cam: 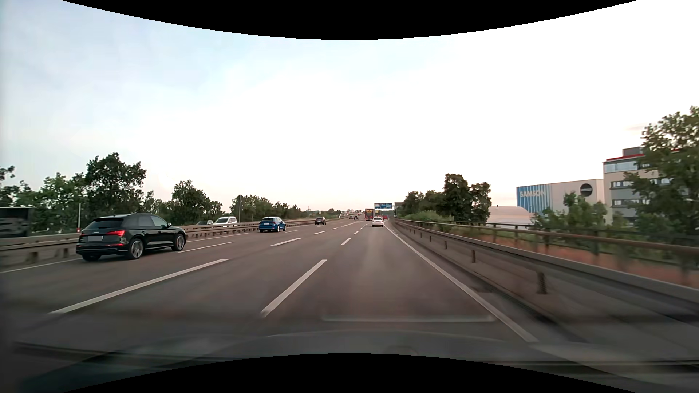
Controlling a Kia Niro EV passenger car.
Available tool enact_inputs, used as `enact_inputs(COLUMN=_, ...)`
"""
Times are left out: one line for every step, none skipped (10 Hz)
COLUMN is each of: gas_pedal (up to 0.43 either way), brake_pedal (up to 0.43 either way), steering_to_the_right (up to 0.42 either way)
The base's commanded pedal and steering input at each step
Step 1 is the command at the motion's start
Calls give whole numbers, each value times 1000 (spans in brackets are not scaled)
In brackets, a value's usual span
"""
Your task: Follow the waypoints while adhering to traffic rules and regulations
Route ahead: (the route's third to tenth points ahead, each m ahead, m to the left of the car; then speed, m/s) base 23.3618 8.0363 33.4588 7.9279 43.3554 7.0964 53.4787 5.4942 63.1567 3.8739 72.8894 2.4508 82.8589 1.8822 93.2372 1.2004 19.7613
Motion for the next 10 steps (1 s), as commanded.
enact_inputs(gas_pedal=0, brake_pedal=0, steering_to_the_right=0)
enact_inputs(gas_pedal=0, brake_pedal=0, steering_to_the_right=0)
enact_inputs(gas_pedal=0, brake_pedal=0, steering_to_the_right=0)
enact_inputs(gas_pedal=0, brake_pedal=0, steering_to_the_right=0)
enact_inputs(gas_pedal=0, brake_pedal=0, steering_to_the_right=0)
enact_inputs(gas_pedal=0, brake_pedal=0, steering_to_the_right=0)
enact_inputs(gas_pedal=0, brake_pedal=0, steering_to_the_right=0)
enact_inputs(gas_pedal=0, brake_pedal=0, steering_to_the_right=0)
enact_inputs(gas_pedal=0, brake_pedal=0, steering_to_the_right=0)
enact_inputs(gas_pedal=0, brake_pedal=0, steering_to_the_right=0)
